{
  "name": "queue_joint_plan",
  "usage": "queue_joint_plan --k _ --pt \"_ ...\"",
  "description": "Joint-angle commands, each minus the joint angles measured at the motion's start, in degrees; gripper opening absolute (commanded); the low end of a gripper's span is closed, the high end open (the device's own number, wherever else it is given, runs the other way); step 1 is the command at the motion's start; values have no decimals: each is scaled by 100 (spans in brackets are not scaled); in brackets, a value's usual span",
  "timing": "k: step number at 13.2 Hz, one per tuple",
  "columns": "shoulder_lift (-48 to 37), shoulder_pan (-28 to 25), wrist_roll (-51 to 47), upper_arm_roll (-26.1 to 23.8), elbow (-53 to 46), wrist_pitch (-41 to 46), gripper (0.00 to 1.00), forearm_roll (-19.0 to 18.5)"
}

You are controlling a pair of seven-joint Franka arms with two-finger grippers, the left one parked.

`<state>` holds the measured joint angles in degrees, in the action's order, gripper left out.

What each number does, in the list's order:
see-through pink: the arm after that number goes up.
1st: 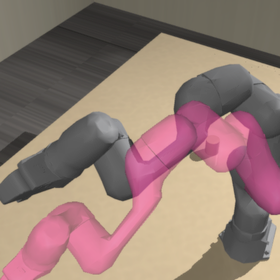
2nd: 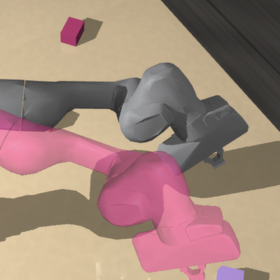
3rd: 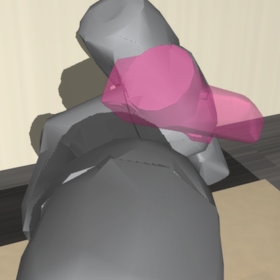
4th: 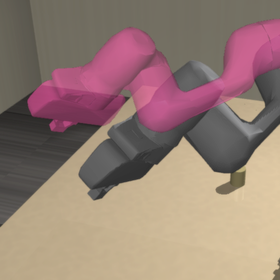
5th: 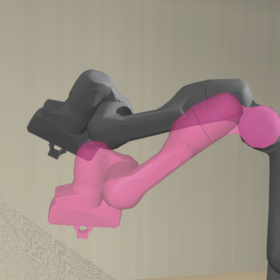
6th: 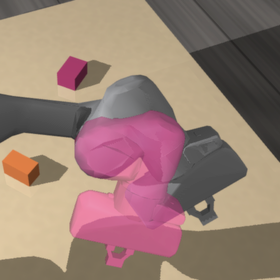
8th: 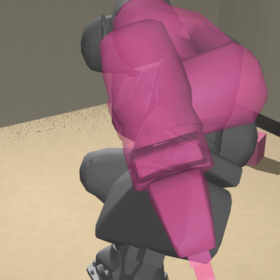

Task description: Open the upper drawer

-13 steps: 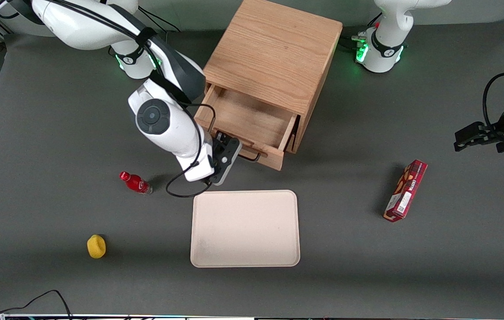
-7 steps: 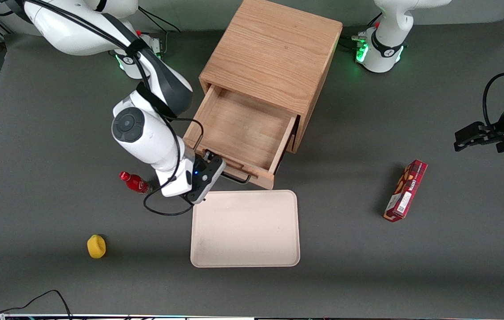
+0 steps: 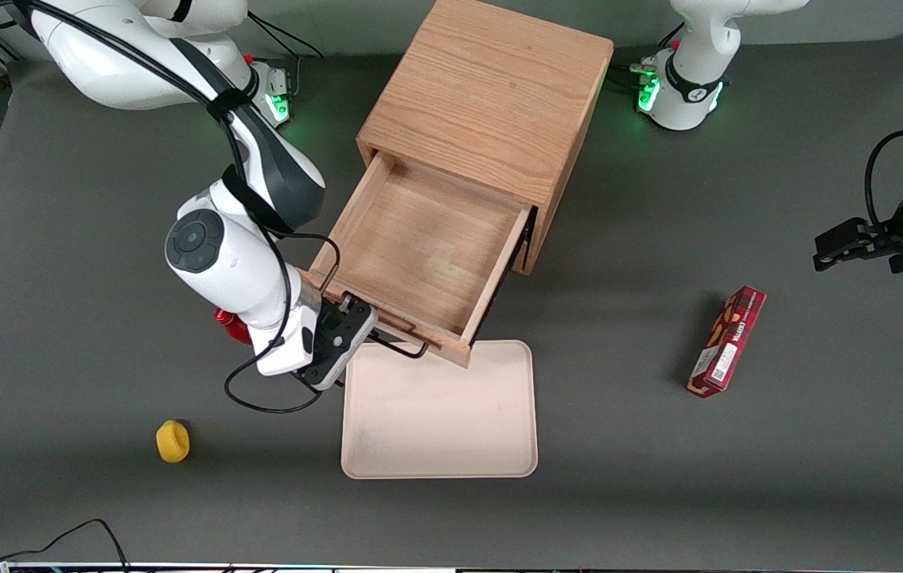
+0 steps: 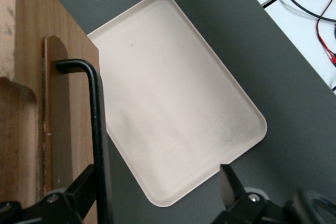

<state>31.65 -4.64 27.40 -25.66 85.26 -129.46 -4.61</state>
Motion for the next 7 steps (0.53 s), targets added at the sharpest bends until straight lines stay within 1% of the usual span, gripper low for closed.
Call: queue_joint_plan --k 1,3,4,5,6,7 --pt "-27 51 169 70 -159 -36 100 335" --pt "-141 86 108 70 -159 0 100 976" --pt "-185 191 107 70 -176 0 100 1397" --pt "-273 262 116 70 -194 17 100 1853" --pt "-378 315 108 70 -237 43 100 2389" --pt "-501 376 81 70 -325 339 100 2881"
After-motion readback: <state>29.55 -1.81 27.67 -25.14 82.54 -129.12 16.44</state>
